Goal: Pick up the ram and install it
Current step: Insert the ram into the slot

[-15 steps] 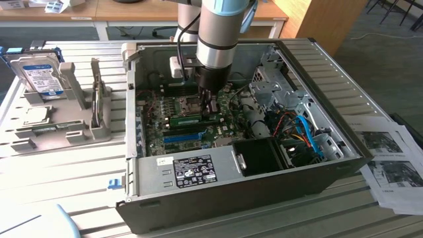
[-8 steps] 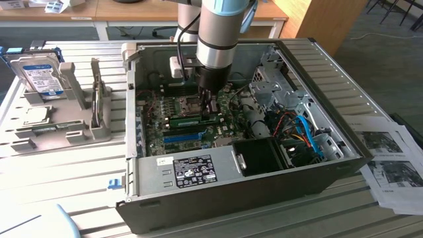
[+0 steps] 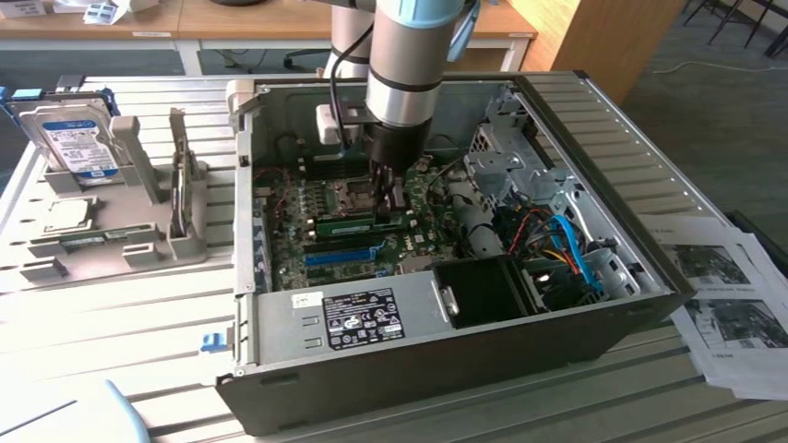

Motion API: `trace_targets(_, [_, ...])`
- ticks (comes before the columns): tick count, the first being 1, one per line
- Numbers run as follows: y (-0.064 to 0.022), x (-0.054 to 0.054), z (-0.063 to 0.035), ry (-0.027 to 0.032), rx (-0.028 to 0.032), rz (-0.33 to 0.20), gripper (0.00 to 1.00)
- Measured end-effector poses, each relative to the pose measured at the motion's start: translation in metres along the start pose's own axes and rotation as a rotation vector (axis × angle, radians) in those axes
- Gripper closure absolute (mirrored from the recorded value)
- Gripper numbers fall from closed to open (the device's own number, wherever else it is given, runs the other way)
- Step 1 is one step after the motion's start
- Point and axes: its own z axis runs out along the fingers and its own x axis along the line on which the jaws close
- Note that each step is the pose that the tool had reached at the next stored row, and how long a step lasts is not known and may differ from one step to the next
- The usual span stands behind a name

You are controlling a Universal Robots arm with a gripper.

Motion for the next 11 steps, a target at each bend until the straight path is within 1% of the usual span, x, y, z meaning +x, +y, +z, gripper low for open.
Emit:
trace_targets(6, [0.0002, 0.000, -0.0068, 0.0018, 0.0001, 0.000, 0.82])
trace_targets(11, [0.0005, 0.000, -0.0155, 0.0033, 0.0001, 0.000, 0.82])
